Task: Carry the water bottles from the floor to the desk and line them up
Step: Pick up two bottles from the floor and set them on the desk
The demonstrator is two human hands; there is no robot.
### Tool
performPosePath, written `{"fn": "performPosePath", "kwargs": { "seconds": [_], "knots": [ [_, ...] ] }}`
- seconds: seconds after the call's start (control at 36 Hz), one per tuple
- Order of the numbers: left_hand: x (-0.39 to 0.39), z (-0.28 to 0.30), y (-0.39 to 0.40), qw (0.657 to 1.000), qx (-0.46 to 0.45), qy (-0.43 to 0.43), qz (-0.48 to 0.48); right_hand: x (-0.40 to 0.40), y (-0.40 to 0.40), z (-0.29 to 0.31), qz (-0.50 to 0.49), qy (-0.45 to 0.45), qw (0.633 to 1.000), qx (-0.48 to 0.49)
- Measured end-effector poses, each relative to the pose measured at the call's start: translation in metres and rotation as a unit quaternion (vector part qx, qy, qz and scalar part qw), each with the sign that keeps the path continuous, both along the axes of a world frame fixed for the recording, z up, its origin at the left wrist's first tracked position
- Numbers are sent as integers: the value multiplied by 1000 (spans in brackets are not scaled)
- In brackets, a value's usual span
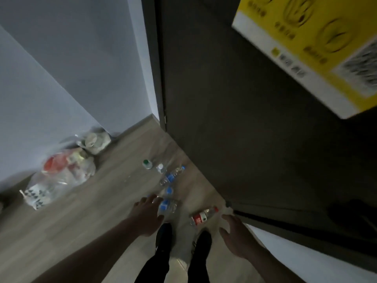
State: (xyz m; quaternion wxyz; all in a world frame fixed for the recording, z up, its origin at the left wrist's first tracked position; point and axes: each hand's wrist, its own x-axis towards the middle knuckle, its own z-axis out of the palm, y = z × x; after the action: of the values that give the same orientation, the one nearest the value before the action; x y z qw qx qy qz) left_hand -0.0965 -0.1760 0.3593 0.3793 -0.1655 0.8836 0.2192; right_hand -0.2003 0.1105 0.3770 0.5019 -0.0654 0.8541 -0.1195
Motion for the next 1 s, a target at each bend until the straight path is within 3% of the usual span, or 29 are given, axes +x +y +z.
{"fn": "performPosePath", "kwargs": {
  "seconds": [0.42,0.61,0.81,1.0],
  "knots": [
    [-48,-313,2,994,-15,-49,96,-40,-22,-359,-118,-91,986,78],
    [-48,-444,4,994,-24,-25,105,-33,-5,-513,-266,-91,952,121],
    [-59,-507,7,995,-35,40,87,-19,14,-612,-464,-135,870,97],
    [-73,-528,7,993,-51,70,78,-24,29,-646,-495,-103,858,88]
  ]
}}
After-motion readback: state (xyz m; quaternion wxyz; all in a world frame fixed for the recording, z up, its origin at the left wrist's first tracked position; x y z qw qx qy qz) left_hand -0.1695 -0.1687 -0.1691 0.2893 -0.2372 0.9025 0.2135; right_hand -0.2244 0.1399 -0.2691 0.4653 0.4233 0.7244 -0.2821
